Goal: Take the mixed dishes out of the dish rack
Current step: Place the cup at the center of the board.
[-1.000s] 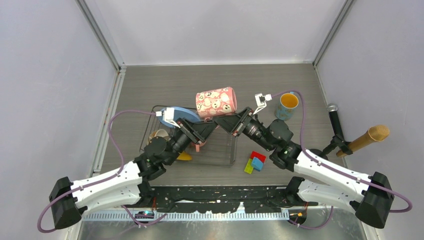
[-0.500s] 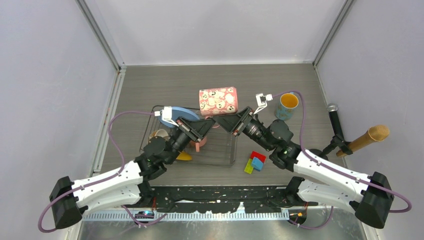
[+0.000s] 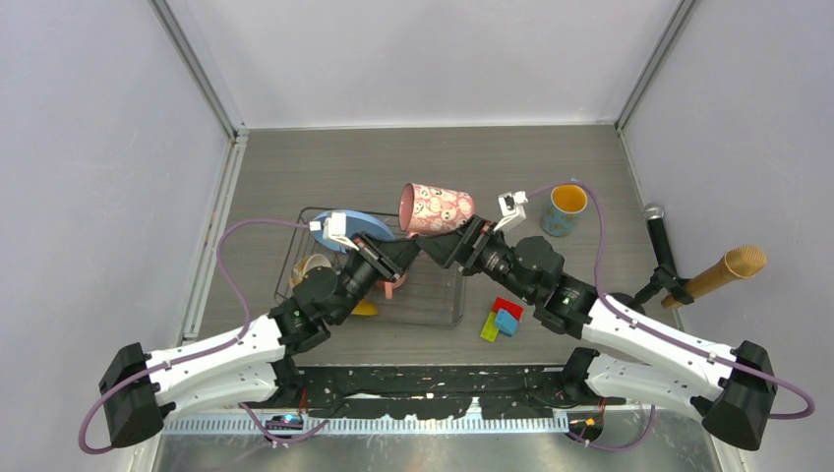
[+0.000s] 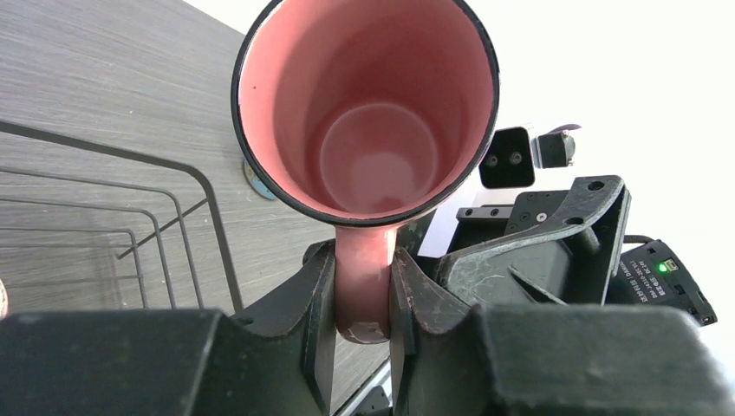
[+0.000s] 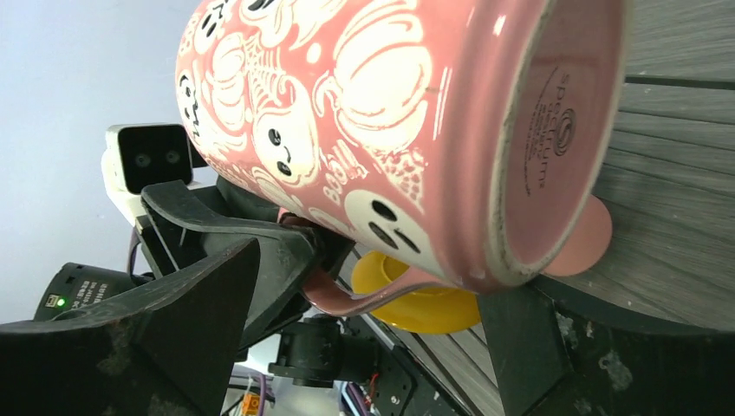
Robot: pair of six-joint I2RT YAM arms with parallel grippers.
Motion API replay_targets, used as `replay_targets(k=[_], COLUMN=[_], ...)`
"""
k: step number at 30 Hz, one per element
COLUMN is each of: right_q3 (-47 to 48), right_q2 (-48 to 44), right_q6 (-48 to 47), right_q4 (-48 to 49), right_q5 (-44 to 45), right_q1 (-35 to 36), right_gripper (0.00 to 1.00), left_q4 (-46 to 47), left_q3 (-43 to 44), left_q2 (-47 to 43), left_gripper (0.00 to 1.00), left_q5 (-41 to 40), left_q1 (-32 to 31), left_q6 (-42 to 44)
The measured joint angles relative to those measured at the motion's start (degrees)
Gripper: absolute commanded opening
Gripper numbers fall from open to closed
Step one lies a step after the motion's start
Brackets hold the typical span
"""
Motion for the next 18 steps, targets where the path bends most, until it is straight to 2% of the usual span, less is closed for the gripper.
replay_targets(k=[11,18], right_q3=[-0.07,-1.62], right_q2=[-1.97,-2.62], right_q6=[-0.76,-1.2], right_q4=[-4.5,-4.15], right_q5=[0.57,-3.21], right_q1=[-0.04,-0.28], right_gripper=[0.99,0.99], left_q4=[0.59,-1.51], left_q3=[0.09,4.85], left_q2=[2.03,6.47], left_gripper=[0.0,0.0], left_q5=[-1.07,-1.07], left_q1=[-0.04,-0.09], left_q6=[1.95,8.76])
